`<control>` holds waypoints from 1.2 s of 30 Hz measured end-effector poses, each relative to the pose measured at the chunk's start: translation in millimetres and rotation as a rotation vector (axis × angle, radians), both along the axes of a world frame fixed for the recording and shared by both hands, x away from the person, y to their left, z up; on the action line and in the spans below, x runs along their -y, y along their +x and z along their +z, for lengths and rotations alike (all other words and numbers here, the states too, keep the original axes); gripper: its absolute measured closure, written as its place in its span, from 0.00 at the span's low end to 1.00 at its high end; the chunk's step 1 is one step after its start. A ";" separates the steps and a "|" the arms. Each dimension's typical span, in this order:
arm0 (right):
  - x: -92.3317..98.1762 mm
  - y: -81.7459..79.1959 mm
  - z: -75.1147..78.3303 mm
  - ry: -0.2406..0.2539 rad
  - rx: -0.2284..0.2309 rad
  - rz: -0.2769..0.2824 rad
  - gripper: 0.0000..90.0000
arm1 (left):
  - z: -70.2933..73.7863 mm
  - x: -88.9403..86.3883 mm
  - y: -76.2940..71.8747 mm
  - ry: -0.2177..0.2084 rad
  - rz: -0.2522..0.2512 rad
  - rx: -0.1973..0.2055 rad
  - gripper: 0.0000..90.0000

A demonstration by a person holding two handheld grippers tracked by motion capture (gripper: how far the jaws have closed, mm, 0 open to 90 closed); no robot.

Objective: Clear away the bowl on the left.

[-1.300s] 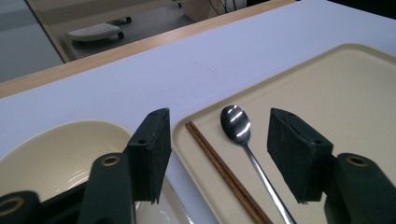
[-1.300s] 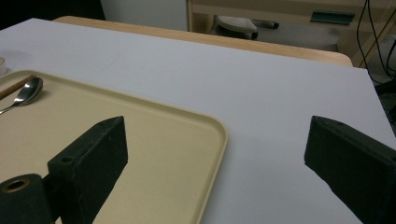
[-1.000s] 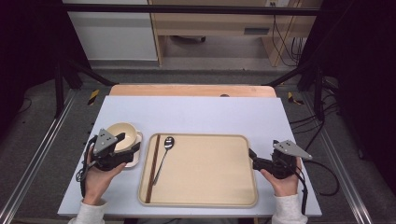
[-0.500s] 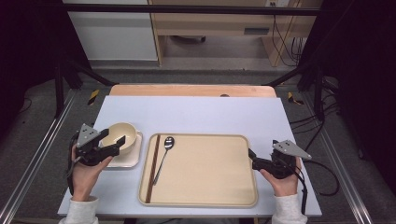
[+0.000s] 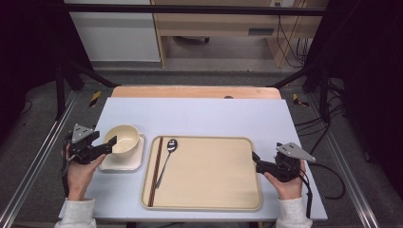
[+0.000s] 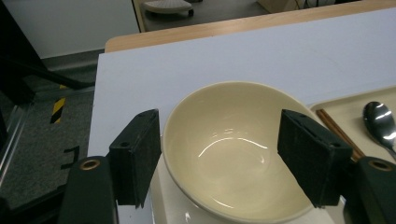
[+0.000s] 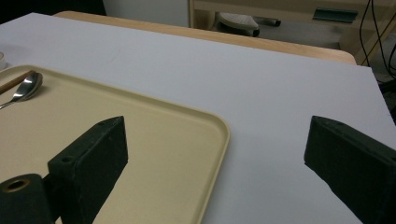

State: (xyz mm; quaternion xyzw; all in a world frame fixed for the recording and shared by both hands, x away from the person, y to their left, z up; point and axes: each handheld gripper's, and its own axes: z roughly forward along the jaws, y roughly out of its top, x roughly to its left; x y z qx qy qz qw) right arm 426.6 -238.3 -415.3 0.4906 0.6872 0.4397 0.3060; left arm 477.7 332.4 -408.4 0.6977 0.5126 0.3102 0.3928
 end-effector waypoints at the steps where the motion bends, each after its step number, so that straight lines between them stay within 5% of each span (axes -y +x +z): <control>1: -0.3 0.0 -0.1 -0.001 -0.003 0.000 0.07 | -1.4 -1.1 2.2 0.011 0.004 -0.005 0.34; 17: -0.8 1.2 -2.0 -0.003 -0.012 0.002 0.07 | -21.8 -7.6 25.7 0.028 0.038 -0.102 0.41; 36: -1.0 2.3 -3.2 -0.009 -0.013 0.004 0.07 | -39.4 -10.4 37.7 0.027 0.047 -0.224 0.71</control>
